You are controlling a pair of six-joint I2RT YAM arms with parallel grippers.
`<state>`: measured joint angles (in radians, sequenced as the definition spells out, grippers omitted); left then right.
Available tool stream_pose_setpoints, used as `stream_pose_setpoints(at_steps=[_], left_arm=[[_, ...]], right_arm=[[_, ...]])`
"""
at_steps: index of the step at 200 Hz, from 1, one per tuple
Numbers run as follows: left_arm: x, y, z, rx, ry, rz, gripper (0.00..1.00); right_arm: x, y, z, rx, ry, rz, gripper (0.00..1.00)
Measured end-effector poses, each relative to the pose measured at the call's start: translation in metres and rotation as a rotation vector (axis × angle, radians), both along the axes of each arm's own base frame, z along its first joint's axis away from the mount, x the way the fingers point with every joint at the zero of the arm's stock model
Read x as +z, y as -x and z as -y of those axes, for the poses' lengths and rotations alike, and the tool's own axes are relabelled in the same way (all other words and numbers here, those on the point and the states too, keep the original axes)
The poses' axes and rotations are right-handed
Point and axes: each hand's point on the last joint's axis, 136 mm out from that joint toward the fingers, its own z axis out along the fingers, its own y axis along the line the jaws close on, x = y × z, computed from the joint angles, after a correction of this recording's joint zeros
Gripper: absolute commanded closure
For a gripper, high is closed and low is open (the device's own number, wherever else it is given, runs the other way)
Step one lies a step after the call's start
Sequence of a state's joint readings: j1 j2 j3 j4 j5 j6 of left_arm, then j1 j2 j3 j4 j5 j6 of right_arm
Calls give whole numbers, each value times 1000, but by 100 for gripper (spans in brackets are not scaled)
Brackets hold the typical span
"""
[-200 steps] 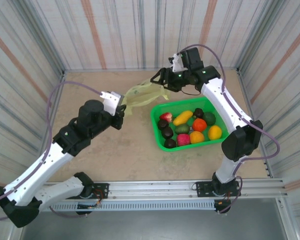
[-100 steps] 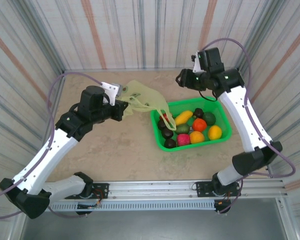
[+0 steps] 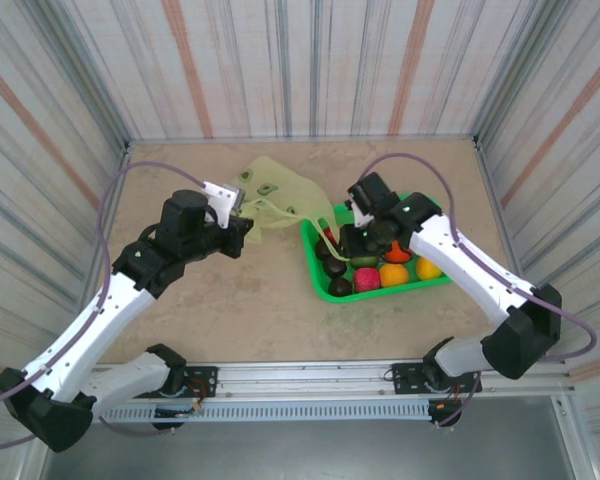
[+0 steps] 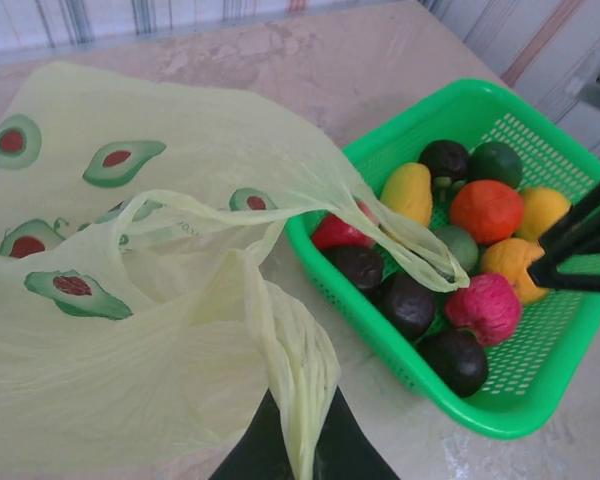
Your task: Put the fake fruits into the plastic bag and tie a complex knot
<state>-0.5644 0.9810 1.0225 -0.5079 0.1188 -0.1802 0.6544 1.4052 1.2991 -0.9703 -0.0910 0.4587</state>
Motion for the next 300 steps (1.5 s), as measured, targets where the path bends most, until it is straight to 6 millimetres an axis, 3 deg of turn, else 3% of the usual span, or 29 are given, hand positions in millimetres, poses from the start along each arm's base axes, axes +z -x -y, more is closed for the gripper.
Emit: stream_pose_setpoints(at_steps=[32, 55, 86, 105, 147, 188, 216, 246, 277, 300], left_arm=[[-14, 1, -16, 63, -34, 22, 100], [-13, -1, -22, 96, -45, 46, 100], [-9, -4, -27, 124, -47, 72, 100], [-10, -4, -29, 131, -51, 74, 100], [-11, -5, -29, 134, -52, 75, 100], [-10, -6, -30, 139, -56, 82, 100], [-10, -6, -30, 138, -59, 84, 100], [-10, -6, -31, 140, -60, 85, 100], [-10, -6, -31, 139, -63, 87, 100], [-10, -6, -31, 137, -65, 88, 100]], right_arm=[[-29, 10, -9, 38, 45, -41, 55], [-43, 13, -7, 33, 69, -74, 55], [-56, 10, -20, 58, 83, -76, 52], [-64, 5, -23, 60, 99, -63, 50], [-94, -12, -21, 38, 179, -65, 33], [-121, -25, -20, 23, 222, -79, 29], [-130, -38, -22, 4, 203, -70, 32], [-136, -47, -26, 0, 180, -58, 42], [-135, -49, -30, 4, 157, -47, 46], [-133, -43, -21, -6, 145, -40, 46]])
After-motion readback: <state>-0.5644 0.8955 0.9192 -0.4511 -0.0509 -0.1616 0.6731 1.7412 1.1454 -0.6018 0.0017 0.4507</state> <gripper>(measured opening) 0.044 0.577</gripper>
